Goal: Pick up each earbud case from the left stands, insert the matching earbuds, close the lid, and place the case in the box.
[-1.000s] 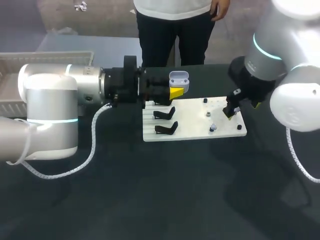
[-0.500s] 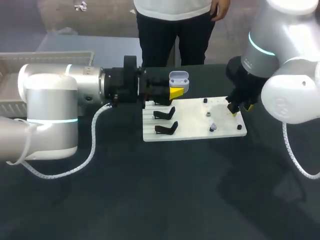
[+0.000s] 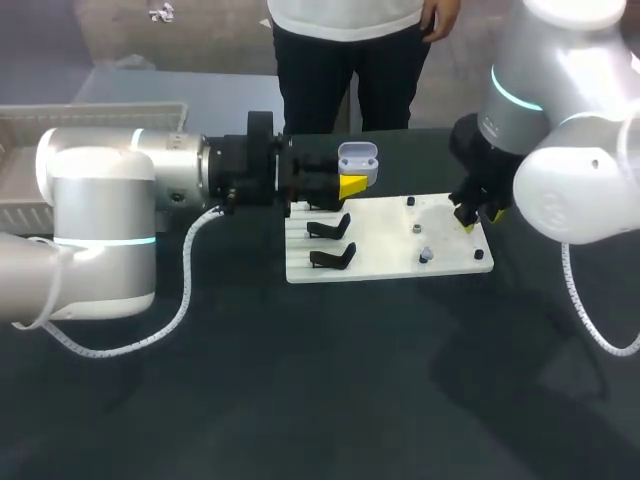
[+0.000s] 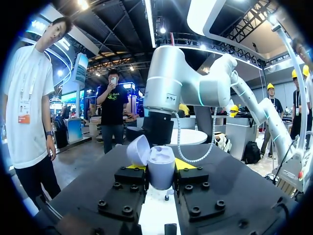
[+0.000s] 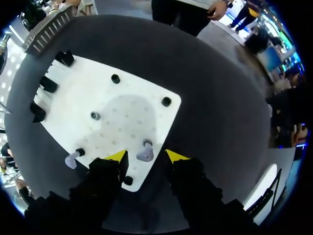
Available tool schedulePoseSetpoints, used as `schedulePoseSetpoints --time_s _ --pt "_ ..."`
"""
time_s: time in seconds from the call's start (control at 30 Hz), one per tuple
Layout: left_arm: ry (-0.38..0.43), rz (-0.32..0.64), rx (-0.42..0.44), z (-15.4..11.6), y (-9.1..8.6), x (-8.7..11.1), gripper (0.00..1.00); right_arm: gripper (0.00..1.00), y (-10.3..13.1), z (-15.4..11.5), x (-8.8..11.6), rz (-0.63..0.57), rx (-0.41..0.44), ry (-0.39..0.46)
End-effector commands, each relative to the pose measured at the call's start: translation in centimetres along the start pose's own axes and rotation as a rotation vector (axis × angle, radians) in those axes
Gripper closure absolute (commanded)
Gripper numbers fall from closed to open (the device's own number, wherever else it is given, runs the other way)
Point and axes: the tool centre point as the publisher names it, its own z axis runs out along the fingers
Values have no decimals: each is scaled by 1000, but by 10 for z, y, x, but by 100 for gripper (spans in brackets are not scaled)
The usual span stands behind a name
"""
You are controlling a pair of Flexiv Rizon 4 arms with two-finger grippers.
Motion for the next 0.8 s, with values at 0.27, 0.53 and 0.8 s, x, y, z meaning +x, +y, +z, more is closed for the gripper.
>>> schedulePoseSetpoints --time_s 0.27,0.53,0.8 --pt "-5 4 -4 0 -1 1 100 58 -2 5 -6 3 -2 9" --pt "-5 4 -4 0 -1 1 100 58 -2 5 -7 6 -2 13" --pt "-5 4 -4 0 -1 1 100 59 0 3 -7 5 0 14"
